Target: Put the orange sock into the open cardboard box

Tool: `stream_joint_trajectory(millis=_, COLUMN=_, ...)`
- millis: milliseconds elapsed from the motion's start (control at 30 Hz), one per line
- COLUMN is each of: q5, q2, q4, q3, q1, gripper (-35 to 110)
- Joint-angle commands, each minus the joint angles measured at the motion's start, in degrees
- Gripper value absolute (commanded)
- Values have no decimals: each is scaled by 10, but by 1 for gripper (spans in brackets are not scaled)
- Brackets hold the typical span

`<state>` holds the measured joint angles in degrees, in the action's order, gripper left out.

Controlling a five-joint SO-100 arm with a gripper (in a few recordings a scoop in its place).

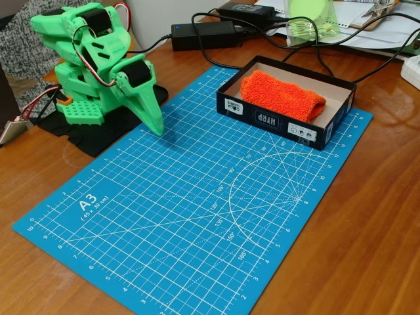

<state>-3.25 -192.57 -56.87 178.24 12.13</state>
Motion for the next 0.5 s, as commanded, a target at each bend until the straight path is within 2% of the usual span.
stream_joint_trajectory(millis=0, q5=-1, q2=-8, q4=5, q3=-1, q1=4, gripper=0)
stream_joint_trajectory(millis=200, q5=62, q2=-8, q4=6, q3=-1, q1=-56, gripper=0)
stream_joint_trajectory(millis=467, q5=44, q2=-8, q4=5, q3=-1, q1=-40, gripper=0)
